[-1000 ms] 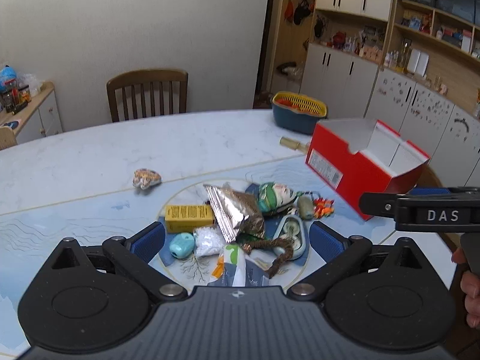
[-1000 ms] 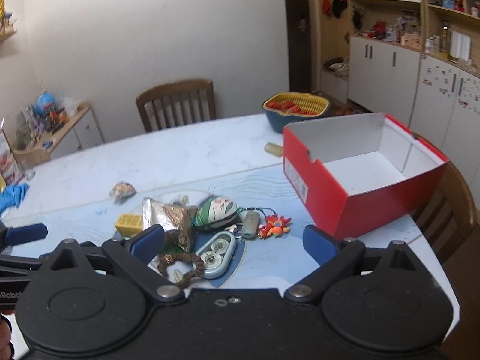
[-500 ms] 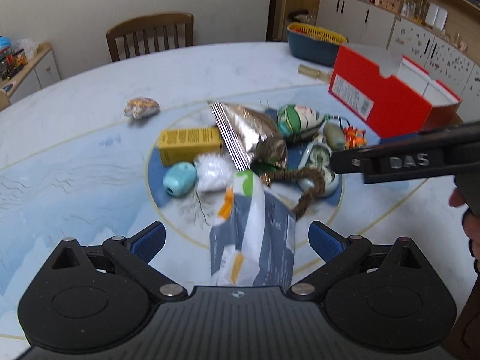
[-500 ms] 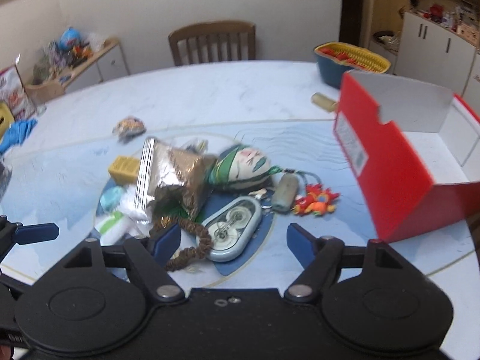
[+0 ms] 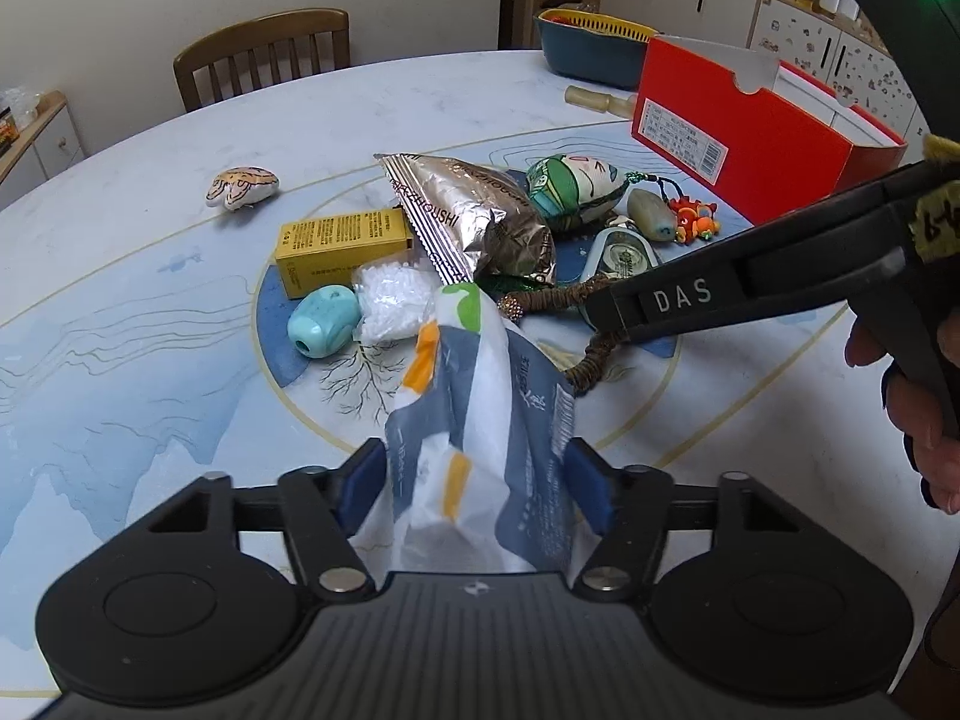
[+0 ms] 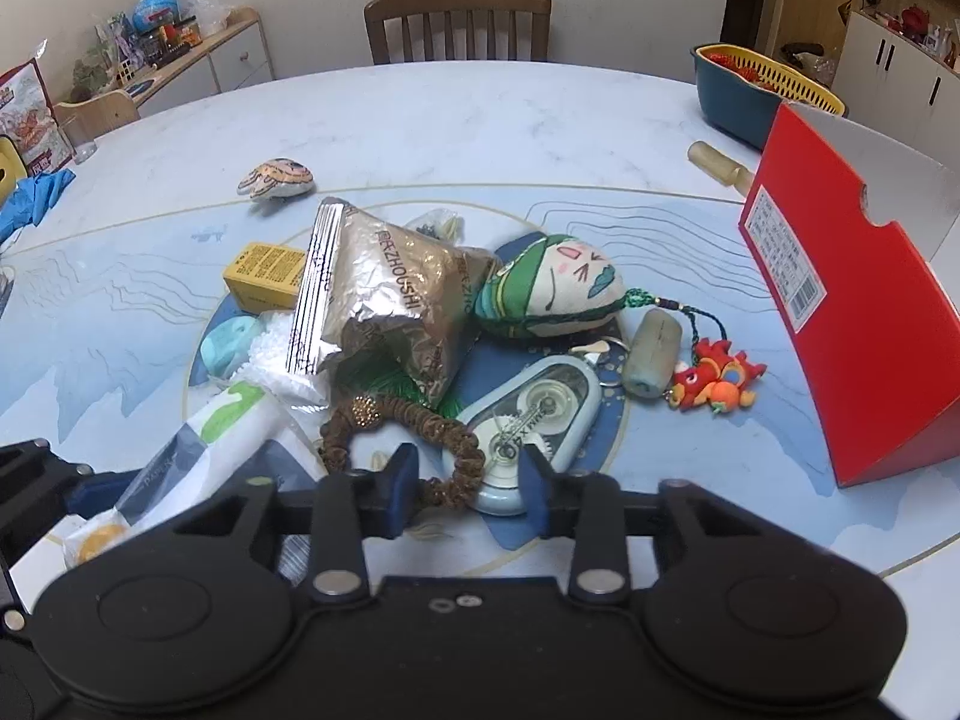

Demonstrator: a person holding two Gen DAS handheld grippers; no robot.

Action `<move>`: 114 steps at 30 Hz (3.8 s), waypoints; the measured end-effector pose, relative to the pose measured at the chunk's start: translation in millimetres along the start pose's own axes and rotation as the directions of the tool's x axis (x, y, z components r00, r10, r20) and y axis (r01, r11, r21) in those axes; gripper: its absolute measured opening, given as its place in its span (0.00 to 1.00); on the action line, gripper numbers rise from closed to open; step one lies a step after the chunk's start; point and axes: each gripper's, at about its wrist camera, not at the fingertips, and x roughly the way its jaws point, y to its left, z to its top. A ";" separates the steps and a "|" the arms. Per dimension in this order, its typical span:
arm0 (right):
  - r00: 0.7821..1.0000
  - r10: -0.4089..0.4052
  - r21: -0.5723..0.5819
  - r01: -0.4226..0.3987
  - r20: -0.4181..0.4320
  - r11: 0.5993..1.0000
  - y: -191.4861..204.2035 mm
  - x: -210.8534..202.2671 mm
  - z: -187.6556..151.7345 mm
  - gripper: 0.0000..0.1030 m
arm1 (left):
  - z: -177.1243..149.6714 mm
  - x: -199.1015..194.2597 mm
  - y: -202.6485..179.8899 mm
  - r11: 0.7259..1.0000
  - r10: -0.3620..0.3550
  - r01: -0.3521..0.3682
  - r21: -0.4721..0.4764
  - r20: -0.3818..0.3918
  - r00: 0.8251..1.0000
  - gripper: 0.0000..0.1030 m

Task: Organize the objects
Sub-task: 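Grasp the white-blue plastic bag with the left tool while the right tool grasps the brown bead bracelet, then carry the bag with the left tool while the right tool carries the bracelet into the red shoebox, then open both tools to release the bag and bracelet inside the shoebox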

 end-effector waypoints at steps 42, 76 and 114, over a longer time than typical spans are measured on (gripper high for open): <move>0.965 -0.018 0.159 -0.025 0.260 0.987 -115.0 -151.6 50.5 0.04 | 130.4 -69.9 -38.7 0.990 -0.134 0.129 0.056 0.107 0.985 0.33; 0.986 -0.021 0.193 -0.011 0.164 0.981 -354.9 -83.6 76.5 0.04 | 284.1 109.9 -274.8 0.989 -0.080 0.086 0.118 -0.056 0.995 0.33; 0.999 0.044 0.148 -0.045 0.011 0.988 -387.2 -46.9 56.4 0.32 | 275.5 185.2 -282.4 0.991 -0.081 0.105 0.080 -0.254 0.964 0.63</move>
